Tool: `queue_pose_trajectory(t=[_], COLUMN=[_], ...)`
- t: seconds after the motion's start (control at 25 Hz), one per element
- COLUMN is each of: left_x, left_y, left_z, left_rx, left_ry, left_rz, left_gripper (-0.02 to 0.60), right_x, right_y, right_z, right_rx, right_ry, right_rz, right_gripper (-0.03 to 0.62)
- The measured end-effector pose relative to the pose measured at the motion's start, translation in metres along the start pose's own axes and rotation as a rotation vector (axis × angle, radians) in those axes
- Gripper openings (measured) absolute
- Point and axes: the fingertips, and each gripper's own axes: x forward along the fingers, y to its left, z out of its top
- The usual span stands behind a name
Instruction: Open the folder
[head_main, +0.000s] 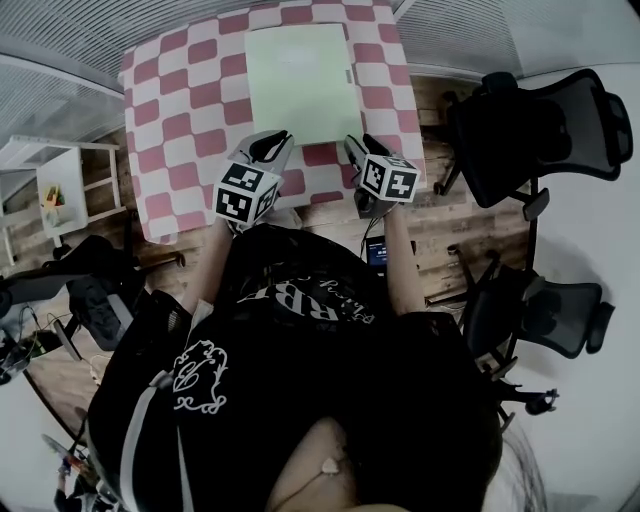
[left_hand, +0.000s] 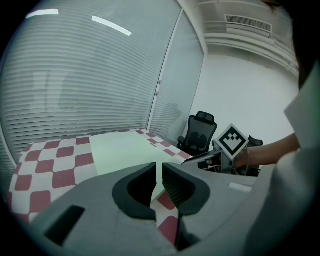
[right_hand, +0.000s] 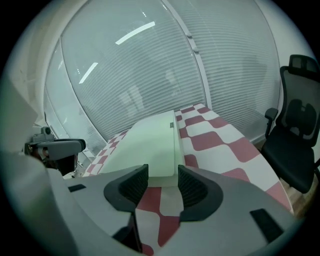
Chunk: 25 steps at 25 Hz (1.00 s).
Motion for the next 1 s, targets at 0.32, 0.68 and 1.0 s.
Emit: queue_pose_trajectory(t=[0.32,0.68,1.0], left_x=[0.032,0.063,0.065], left_y=[0.024,0.029,0.026], left_z=[-0.025,-0.058,-0.061], left_rx=[0.027,0.126,0.095], left_ry=[0.113,0.261,0.261], left_rz=[-0.005,-0.014,-0.03], left_gripper=[0.038,0.043,0.081], right_x=[0.005,0.004,-0.012], right_y=[-0.002,-0.012,-0.004], right_z=[-0.001,-0.001,0.019], right_rx=[0.105,0.153,0.224], right_ry=[-0.001,0.006,-0.09], right_rz=[0.0,-0.041,0.012], right_gripper=[0.149,0.08,0.035])
